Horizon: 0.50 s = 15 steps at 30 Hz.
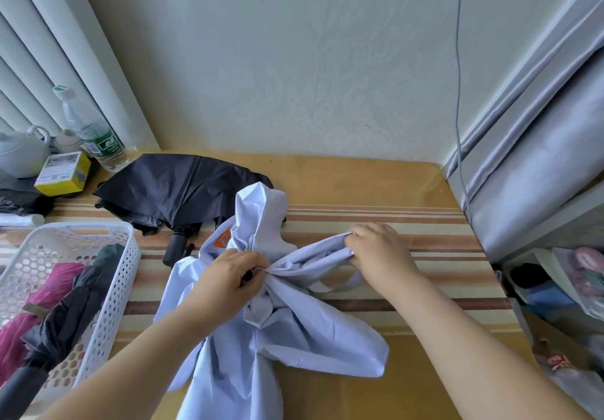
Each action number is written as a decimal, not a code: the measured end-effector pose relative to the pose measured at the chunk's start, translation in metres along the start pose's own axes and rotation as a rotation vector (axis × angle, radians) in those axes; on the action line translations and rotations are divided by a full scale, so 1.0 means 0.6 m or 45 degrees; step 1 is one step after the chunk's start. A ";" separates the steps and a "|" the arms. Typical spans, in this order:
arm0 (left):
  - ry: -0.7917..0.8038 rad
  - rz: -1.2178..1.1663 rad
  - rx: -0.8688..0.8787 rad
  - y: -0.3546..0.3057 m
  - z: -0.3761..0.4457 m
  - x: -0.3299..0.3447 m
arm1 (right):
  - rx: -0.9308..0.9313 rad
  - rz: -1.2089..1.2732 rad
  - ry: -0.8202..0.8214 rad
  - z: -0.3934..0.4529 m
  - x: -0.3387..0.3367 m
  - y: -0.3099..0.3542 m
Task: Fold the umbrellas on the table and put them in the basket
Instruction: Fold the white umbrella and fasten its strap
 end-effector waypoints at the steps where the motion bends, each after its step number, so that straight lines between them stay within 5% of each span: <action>1: -0.025 -0.010 0.005 0.001 -0.003 -0.002 | -0.049 0.049 -0.018 -0.002 -0.013 0.005; 6: -0.061 -0.010 0.007 0.005 -0.007 -0.001 | 0.100 0.403 0.042 -0.012 0.004 -0.015; 15: -0.025 0.055 0.085 0.001 -0.008 0.007 | 0.015 0.174 -0.169 -0.015 -0.015 -0.049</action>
Point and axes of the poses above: each hand's wrist, its own z-axis towards the middle knuckle, its own x-axis out of the palm, y = z × x, the point moved 7 cm from there along z, towards the middle knuckle, and after that the axes turned 6 degrees about x, right-handed, at the moved point
